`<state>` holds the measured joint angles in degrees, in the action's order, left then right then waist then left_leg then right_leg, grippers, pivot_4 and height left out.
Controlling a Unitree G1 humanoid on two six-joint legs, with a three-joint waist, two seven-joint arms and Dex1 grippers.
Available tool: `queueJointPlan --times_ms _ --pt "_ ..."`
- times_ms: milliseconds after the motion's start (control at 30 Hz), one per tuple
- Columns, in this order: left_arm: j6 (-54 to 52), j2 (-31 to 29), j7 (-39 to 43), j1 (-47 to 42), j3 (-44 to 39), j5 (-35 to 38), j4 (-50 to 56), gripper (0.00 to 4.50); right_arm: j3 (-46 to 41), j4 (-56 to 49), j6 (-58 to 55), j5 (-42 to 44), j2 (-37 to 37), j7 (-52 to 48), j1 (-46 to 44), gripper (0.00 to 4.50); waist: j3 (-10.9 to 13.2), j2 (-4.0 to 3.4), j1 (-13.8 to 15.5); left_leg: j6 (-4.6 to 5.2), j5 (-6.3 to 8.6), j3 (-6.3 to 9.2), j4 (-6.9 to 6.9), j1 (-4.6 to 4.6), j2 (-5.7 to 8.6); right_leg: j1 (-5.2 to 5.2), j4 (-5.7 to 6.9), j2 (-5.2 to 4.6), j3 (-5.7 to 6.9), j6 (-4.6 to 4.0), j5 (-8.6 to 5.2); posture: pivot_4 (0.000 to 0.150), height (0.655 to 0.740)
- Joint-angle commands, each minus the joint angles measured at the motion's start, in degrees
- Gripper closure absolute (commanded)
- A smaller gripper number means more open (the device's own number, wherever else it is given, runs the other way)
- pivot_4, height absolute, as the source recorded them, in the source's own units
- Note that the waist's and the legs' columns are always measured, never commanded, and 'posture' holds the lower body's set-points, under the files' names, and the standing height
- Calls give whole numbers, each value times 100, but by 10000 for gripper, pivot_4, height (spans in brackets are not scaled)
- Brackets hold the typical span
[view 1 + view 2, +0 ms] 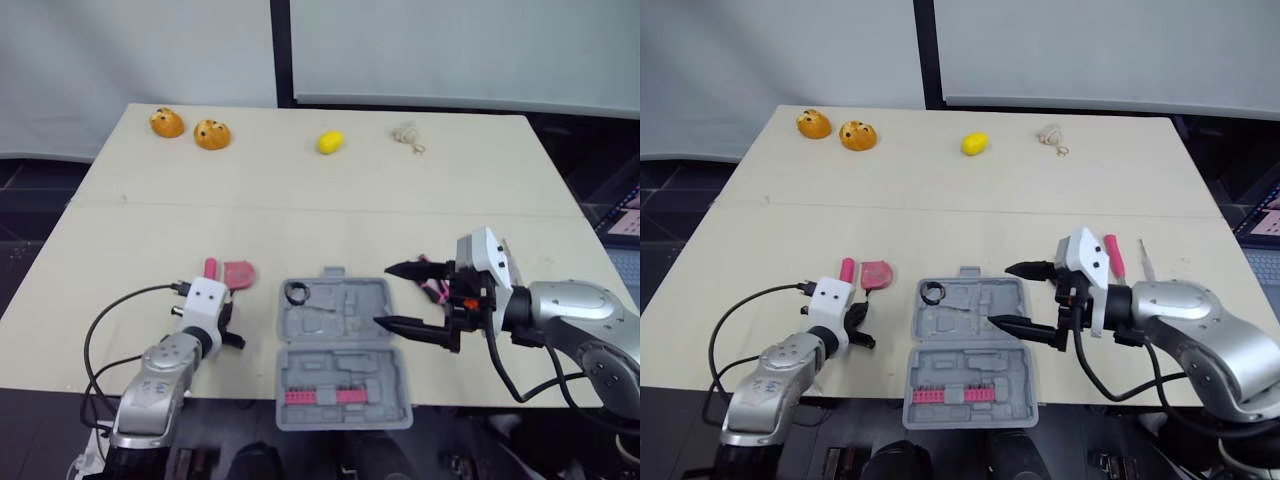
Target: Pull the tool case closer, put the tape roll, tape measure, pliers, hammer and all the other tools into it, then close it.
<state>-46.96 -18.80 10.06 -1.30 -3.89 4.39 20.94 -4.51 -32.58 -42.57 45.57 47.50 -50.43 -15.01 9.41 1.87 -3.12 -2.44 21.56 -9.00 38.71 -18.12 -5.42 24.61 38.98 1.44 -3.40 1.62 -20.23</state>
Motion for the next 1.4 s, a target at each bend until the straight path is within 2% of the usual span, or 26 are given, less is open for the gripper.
queueJointPlan --times_ms 33,333,633,967,1067,1200,1300,1400 --pt "-154 -115 285 336 -35 199 468 44632 37 -32 30 94 41 -226 -76 0 0 0 -4 0 0 0 -3 0 0 0 -3 0 0 0 0 1500 7400" --pt "-280 -1152 1387 1447 -112 663 1504 44632 415 168 254 -200 188 -878 -221 0 2 0 -20 3 1 2 -11 1 0 0 -9 -1 0 0 0 1500 7400" --pt "38 -2156 2218 2334 -310 812 1763 44632 478 339 552 -539 325 -1334 -146 0 3 -1 -29 8 5 4 -36 2 2 0 -28 -3 1 -1 0 1500 7400" --pt "332 -2529 2627 2717 -793 926 1813 44632 442 311 574 -616 299 -1385 -102 0 5 -4 -33 11 6 4 -51 0 3 0 -47 -4 1 -1 0 1500 7400" --pt "623 -2808 3250 2900 -1328 1212 1850 35324 400 293 563 -607 318 -1387 -84 0 6 -2 -32 11 6 4 -52 0 1 2 -46 -3 4 -2 -1 1500 7400" --pt "1394 -3298 4676 3250 -2222 1743 1724 15097 336 287 557 -582 364 -1415 -55 0 9 -6 -47 11 6 4 -53 1 2 2 -45 -4 5 -5 -2 1500 7400" --pt "1964 -3690 5648 3075 -2652 2045 1276 462 286 285 558 -544 407 -1439 -24 0 11 -10 -43 11 6 3 -53 -1 3 4 -48 -5 8 -6 -3 1500 7400" --pt "2731 -3878 5700 2194 -2224 1714 292 462 274 246 553 -519 420 -1449 24 0 21 -27 -1 10 6 3 -52 2 8 2 -44 -5 12 -8 -4 1500 7400"
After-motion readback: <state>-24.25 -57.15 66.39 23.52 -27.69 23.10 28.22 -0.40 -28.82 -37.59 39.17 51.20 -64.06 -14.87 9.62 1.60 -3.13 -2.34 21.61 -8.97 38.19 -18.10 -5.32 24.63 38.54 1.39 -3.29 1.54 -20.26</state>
